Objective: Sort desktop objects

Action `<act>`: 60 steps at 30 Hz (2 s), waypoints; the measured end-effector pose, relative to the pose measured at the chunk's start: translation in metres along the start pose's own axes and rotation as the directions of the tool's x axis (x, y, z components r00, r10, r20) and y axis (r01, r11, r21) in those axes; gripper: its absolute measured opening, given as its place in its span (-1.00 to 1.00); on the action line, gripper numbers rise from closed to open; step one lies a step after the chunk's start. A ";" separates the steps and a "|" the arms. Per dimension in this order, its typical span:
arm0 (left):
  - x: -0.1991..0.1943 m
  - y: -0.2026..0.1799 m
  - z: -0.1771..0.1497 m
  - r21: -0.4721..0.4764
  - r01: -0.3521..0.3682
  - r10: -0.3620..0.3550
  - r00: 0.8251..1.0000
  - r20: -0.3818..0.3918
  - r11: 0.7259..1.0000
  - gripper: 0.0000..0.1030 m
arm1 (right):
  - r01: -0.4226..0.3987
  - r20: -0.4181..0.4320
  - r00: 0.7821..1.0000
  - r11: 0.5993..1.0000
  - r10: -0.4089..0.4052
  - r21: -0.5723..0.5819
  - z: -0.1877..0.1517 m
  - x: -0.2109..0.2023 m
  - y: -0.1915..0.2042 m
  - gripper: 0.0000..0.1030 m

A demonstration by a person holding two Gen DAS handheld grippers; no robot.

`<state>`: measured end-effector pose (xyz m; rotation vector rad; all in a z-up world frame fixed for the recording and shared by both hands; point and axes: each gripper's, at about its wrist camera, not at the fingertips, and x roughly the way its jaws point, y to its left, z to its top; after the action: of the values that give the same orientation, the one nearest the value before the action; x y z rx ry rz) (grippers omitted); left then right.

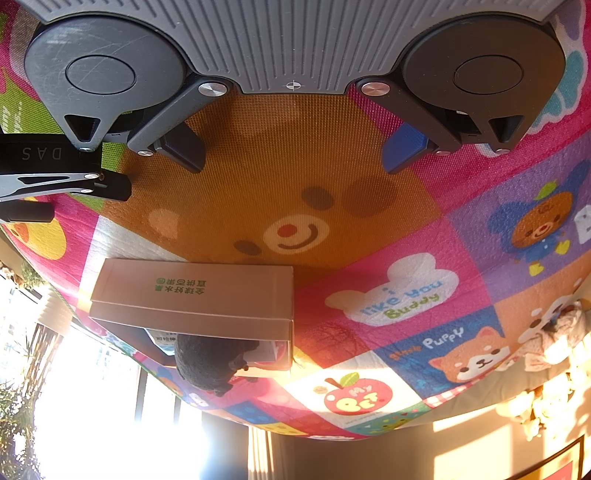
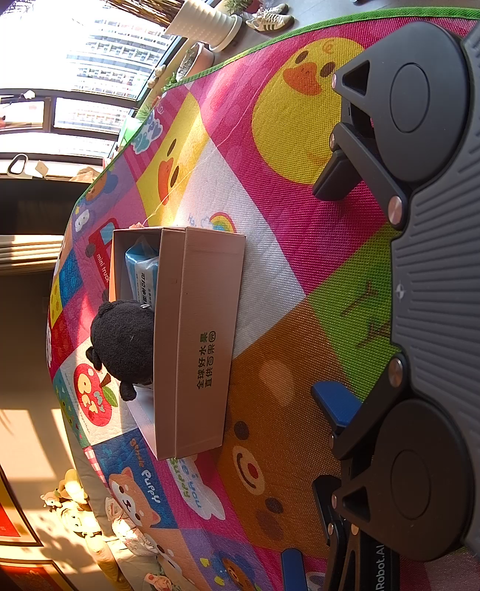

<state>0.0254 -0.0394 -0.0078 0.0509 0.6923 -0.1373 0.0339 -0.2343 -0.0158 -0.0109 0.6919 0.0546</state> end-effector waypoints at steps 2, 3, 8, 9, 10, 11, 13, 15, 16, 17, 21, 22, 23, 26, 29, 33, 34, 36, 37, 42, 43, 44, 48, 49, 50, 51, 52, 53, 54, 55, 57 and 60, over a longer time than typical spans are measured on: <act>0.000 0.000 0.000 0.001 -0.001 0.001 1.000 0.000 1.000 1.00 | 0.000 0.000 1.000 1.000 0.000 0.000 0.000 0.000 0.000 1.00; 0.000 0.000 0.000 0.001 -0.001 0.001 1.000 0.000 1.000 1.00 | 0.000 0.000 1.000 1.000 0.000 0.000 0.000 0.000 0.000 1.00; 0.001 0.001 0.000 0.001 -0.002 0.002 1.000 0.000 1.000 1.00 | 0.000 0.000 1.000 1.000 0.000 0.000 0.000 0.000 0.000 1.00; 0.000 0.000 0.000 0.000 -0.001 0.001 1.000 0.000 1.000 1.00 | 0.000 0.000 1.000 1.000 0.000 0.000 0.000 0.000 0.000 1.00; 0.001 0.001 0.000 0.001 -0.002 0.002 1.000 0.000 1.000 1.00 | 0.000 0.000 1.000 1.000 0.000 0.000 0.000 0.000 0.000 1.00; 0.001 0.001 0.000 0.003 -0.003 0.003 1.000 0.000 1.000 1.00 | 0.000 0.000 1.000 1.000 0.000 0.000 0.000 0.000 0.000 1.00; 0.001 0.001 0.000 0.003 -0.004 0.004 1.000 0.000 1.000 1.00 | 0.000 0.000 1.000 1.000 0.000 0.000 0.000 0.000 0.000 1.00; 0.001 0.001 0.000 0.001 -0.003 0.003 1.000 0.000 1.000 1.00 | 0.000 0.000 1.000 1.000 0.000 0.000 0.000 0.000 0.000 1.00; 0.001 0.001 0.000 0.001 -0.002 0.002 1.000 0.000 1.000 1.00 | 0.000 0.000 1.000 1.000 0.000 0.000 0.000 0.000 0.000 1.00; 0.000 0.001 0.000 0.000 -0.001 0.001 1.000 0.000 1.000 1.00 | 0.000 0.000 1.000 1.000 0.000 0.000 0.000 0.000 0.000 1.00; 0.000 0.004 0.003 0.003 0.013 -0.013 1.000 -0.024 1.000 1.00 | 0.000 0.000 1.000 1.000 0.000 0.000 0.000 0.000 0.000 1.00; -0.001 0.004 0.004 0.003 0.016 -0.016 0.999 -0.033 1.000 1.00 | 0.000 0.000 1.000 1.000 0.000 0.001 0.000 0.000 0.000 1.00; -0.001 0.004 0.004 0.002 0.015 -0.015 0.999 -0.041 1.000 1.00 | 0.000 0.000 1.000 1.000 0.000 0.000 0.000 0.000 0.000 1.00; -0.003 0.000 0.003 0.004 -0.008 0.009 0.999 -0.043 1.000 1.00 | 0.000 0.000 1.000 1.000 0.000 0.000 0.000 0.000 0.000 1.00; -0.002 0.001 0.003 -0.008 -0.010 0.009 0.999 -0.045 1.000 1.00 | 0.000 0.000 1.000 1.000 0.000 -0.001 0.000 0.000 0.000 1.00; -0.003 0.004 0.003 -0.018 -0.002 0.001 0.999 -0.042 1.000 1.00 | 0.001 0.000 1.000 1.000 -0.001 -0.001 0.000 0.000 0.000 1.00; -0.003 0.004 0.003 -0.022 0.000 -0.001 0.999 -0.040 1.000 1.00 | 0.000 0.000 1.000 1.000 0.000 0.001 0.000 0.000 0.000 1.00; -0.003 0.004 0.002 -0.025 0.000 0.000 0.999 -0.037 1.000 1.00 | 0.000 0.000 1.000 1.000 0.000 0.000 0.000 0.000 0.000 1.00; -0.003 0.003 0.002 -0.024 -0.002 0.001 0.999 -0.036 1.000 1.00 | 0.000 0.000 1.000 1.000 0.000 0.000 0.000 0.000 0.000 1.00; -0.003 0.003 0.002 -0.024 -0.002 0.001 0.999 -0.035 1.000 1.00 | 0.000 0.000 1.000 1.000 0.000 0.001 0.000 0.000 0.000 1.00; -0.003 0.003 0.002 -0.024 -0.002 0.001 0.999 -0.034 1.000 1.00 | 0.000 0.000 1.000 1.000 0.000 0.001 0.000 0.000 0.000 1.00; -0.003 0.003 0.002 -0.024 -0.002 0.001 0.999 -0.033 1.000 1.00 | 0.000 0.000 1.000 1.000 0.000 0.000 0.000 0.000 0.000 1.00; -0.003 0.003 0.001 -0.023 -0.004 0.003 1.000 -0.029 1.000 1.00 | 0.000 0.000 1.000 1.000 0.000 0.000 0.000 0.000 0.000 1.00; -0.003 0.003 0.001 -0.023 -0.004 0.003 1.000 -0.028 1.000 1.00 | 0.000 0.000 1.000 1.000 0.000 0.000 0.000 0.000 0.000 1.00; -0.004 0.003 0.001 -0.024 -0.004 0.003 1.000 -0.027 1.000 1.00 | 0.000 0.000 1.000 1.000 0.000 0.000 0.000 0.000 0.000 1.00; -0.004 0.003 0.001 -0.024 -0.003 0.003 1.000 -0.027 1.000 1.00 | 0.000 0.000 1.000 1.000 0.000 0.000 0.000 0.000 0.000 1.00; -0.004 0.003 0.001 -0.023 -0.004 0.003 1.000 -0.027 1.000 1.00 | 0.000 0.000 1.000 1.000 0.000 0.000 0.000 0.000 0.000 1.00; -0.004 0.003 0.001 -0.022 -0.005 0.004 1.000 -0.027 1.000 1.00 | 0.000 0.000 1.000 1.000 0.000 0.000 0.000 0.000 0.000 1.00; -0.004 0.003 0.001 -0.021 -0.006 0.005 1.000 -0.028 1.000 1.00 | 0.000 0.000 1.000 1.000 0.000 0.000 0.000 0.000 0.000 1.00; -0.004 0.003 0.001 -0.020 -0.005 0.004 1.000 -0.027 1.000 1.00 | -0.001 0.000 1.000 1.000 0.001 0.001 0.000 0.000 0.000 1.00; -0.004 0.003 0.001 -0.020 -0.006 0.005 1.000 -0.028 1.000 1.00 | 0.000 0.000 1.000 1.000 0.000 0.000 0.000 0.000 0.000 1.00; -0.004 0.003 0.001 -0.020 -0.004 0.004 1.000 -0.027 1.000 1.00 | 0.000 0.000 1.000 1.000 0.000 0.000 0.000 0.000 0.000 1.00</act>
<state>0.0241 -0.0358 -0.0045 0.0345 0.7205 -0.1259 0.0335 -0.2342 -0.0157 -0.0105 0.6920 0.0547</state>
